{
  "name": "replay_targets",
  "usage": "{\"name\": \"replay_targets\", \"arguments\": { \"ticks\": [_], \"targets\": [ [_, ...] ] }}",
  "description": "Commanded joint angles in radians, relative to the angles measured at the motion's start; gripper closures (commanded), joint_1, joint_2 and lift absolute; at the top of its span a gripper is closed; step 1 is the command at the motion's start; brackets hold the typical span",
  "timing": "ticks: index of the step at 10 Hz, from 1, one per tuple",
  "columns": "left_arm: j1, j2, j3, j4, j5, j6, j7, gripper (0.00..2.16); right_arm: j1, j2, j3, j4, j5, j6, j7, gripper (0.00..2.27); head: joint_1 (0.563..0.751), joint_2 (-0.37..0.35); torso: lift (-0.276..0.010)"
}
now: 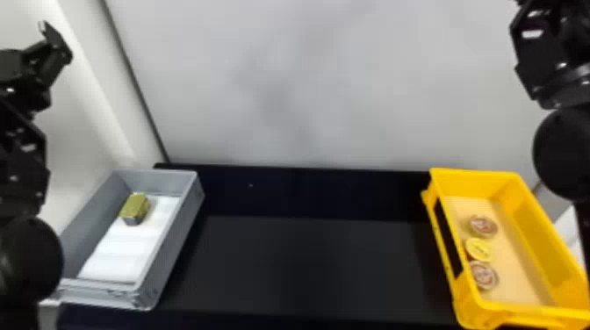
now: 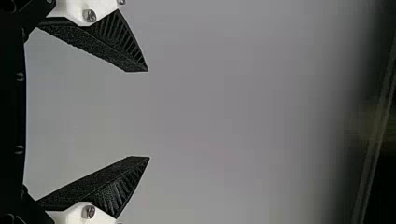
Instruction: Pick up the round yellow can and place it in the yellow rectangular box
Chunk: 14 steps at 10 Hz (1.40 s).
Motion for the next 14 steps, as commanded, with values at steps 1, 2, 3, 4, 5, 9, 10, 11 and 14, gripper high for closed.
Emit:
{"name": "replay_targets", "arguments": {
  "ticks": [1,2,3,4,5,9,10,11,14],
  "targets": [
    [-0.017,0.023,-0.035,0.046,-0.012,-0.077,0.016,0.04,-0.018,-0.010,0.020,-0.003,-0.005,-0.010,-0.021,0.11,0.694,0.054,-0.003],
    [-0.043,0.035,-0.061,0.078,-0.009,-0.119,0.021,0.04,-0.024,-0.021,0.030,0.000,-0.005,-0.016,-0.030,0.11,0.694,0.054,-0.003],
    [-0.098,0.052,-0.093,0.127,0.018,-0.149,0.013,0.04,-0.033,-0.024,0.040,0.001,-0.006,-0.016,-0.030,0.11,0.694,0.054,-0.003],
    [-0.175,0.075,-0.122,0.185,0.051,-0.179,0.008,0.04,-0.036,-0.024,0.043,0.004,-0.006,-0.013,-0.028,0.11,0.694,0.054,-0.003],
    [-0.266,0.098,-0.148,0.245,0.098,-0.200,0.005,0.05,-0.038,-0.023,0.047,0.009,-0.006,-0.010,-0.028,0.11,0.694,0.054,-0.003],
    [-0.289,0.109,-0.198,0.290,0.140,-0.215,0.002,0.18,-0.041,-0.021,0.047,0.015,0.003,-0.025,-0.034,0.10,0.694,0.054,-0.003],
    [-0.269,0.107,-0.196,0.271,0.141,-0.212,0.004,0.18,-0.042,-0.032,0.044,-0.003,0.007,-0.014,-0.034,0.10,0.694,0.054,-0.003],
    [-0.264,0.106,-0.196,0.260,0.141,-0.209,0.007,0.18,-0.041,-0.035,0.041,-0.014,0.015,-0.003,-0.034,0.10,0.694,0.054,-0.003],
    [-0.264,0.109,-0.191,0.251,0.143,-0.202,0.005,0.18,-0.042,-0.033,0.040,-0.014,0.015,-0.003,-0.034,0.11,0.694,0.054,-0.003]
  ]
}}
